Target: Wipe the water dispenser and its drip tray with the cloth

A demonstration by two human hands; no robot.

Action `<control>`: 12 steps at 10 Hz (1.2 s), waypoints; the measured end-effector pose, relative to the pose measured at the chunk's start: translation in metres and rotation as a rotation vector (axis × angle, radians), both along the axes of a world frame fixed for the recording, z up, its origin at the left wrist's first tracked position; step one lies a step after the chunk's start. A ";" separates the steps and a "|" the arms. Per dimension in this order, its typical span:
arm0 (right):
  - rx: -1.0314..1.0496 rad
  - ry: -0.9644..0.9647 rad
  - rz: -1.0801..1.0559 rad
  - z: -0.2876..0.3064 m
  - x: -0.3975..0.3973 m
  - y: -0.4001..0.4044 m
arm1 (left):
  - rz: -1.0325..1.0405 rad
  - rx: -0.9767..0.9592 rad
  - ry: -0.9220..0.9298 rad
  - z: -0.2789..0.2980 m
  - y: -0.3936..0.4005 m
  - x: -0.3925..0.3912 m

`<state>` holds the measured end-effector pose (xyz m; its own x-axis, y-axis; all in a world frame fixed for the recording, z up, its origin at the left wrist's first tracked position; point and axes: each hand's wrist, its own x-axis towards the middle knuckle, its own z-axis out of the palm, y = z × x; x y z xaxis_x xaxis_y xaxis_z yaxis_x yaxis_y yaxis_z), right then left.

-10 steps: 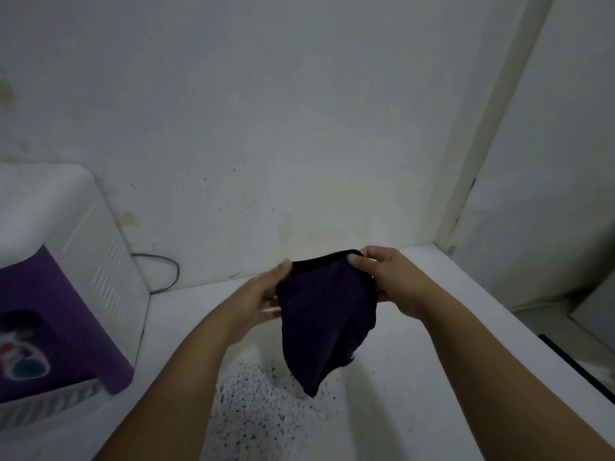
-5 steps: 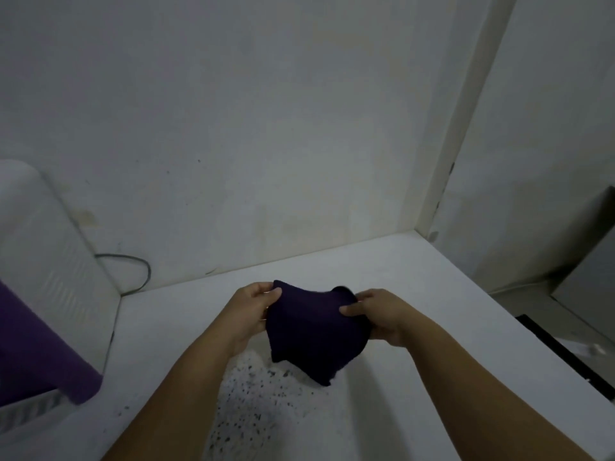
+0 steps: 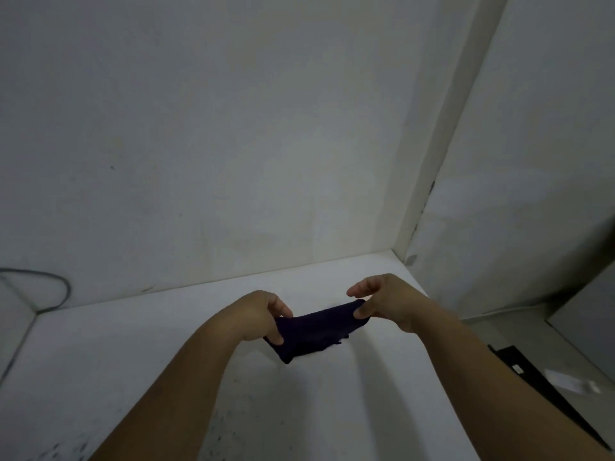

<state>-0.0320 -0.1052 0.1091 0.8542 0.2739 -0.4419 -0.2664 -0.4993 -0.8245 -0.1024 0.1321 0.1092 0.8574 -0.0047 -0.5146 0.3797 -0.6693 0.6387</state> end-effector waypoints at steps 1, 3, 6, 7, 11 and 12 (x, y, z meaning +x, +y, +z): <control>-0.161 -0.087 0.097 -0.001 0.022 -0.012 | 0.005 0.086 -0.053 -0.007 -0.018 0.023; -0.272 -0.342 -0.061 -0.017 0.065 -0.021 | 0.170 0.243 -0.416 -0.022 -0.040 0.066; -0.239 -0.546 -0.175 -0.069 0.115 -0.028 | 0.195 0.368 -0.819 -0.075 -0.061 0.110; -0.438 -0.398 0.021 -0.113 0.100 -0.034 | 0.035 0.461 -0.624 -0.118 -0.065 0.096; -0.680 -0.433 0.205 -0.121 0.077 -0.012 | -0.023 0.359 -0.464 -0.145 -0.059 0.075; -0.661 -0.491 0.200 -0.104 0.069 0.003 | 0.079 0.325 -0.494 -0.125 -0.048 0.067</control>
